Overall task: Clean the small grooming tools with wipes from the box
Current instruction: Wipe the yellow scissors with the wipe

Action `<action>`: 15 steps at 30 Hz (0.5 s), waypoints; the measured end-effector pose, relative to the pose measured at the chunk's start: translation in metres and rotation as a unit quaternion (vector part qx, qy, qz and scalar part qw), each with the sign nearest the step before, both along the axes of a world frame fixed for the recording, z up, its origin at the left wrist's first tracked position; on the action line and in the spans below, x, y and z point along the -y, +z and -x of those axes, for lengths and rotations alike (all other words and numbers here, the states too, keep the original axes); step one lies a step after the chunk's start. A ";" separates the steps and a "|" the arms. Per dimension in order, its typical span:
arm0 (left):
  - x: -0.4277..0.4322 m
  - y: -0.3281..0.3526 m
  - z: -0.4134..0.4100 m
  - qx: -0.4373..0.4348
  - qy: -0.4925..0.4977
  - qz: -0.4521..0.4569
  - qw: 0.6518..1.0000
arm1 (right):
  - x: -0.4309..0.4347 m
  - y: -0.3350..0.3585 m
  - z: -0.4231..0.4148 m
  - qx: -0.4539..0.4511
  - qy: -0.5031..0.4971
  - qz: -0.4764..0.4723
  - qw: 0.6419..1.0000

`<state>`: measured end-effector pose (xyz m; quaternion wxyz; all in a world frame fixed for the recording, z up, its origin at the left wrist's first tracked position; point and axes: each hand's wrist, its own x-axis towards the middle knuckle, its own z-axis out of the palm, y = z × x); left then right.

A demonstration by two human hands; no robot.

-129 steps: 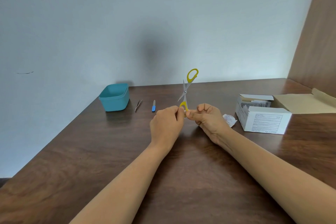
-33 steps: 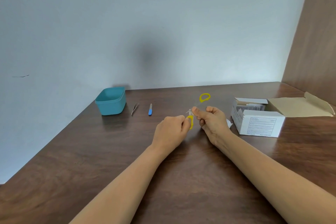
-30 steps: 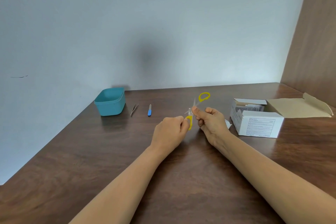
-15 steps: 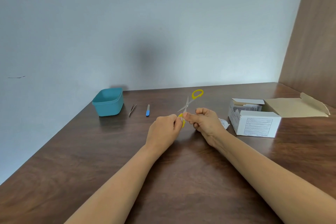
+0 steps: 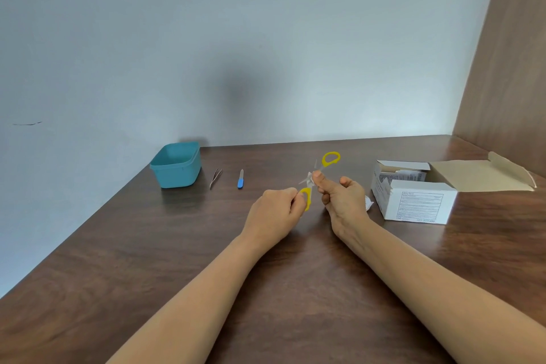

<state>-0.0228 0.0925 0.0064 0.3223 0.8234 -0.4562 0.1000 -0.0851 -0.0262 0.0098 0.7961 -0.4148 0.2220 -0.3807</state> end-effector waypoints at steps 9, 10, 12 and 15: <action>-0.005 0.000 -0.003 0.035 0.102 -0.004 0.994 | -0.005 0.004 0.004 -0.102 0.122 0.176 0.971; -0.006 0.000 -0.005 0.030 0.111 0.002 0.993 | -0.006 0.004 0.004 -0.119 0.136 0.199 0.963; -0.006 0.000 -0.008 0.023 0.119 0.010 0.993 | -0.007 0.005 0.005 -0.141 0.145 0.223 0.954; -0.005 -0.001 -0.008 0.012 0.093 0.008 0.996 | -0.004 0.005 0.007 -0.112 0.141 0.191 0.965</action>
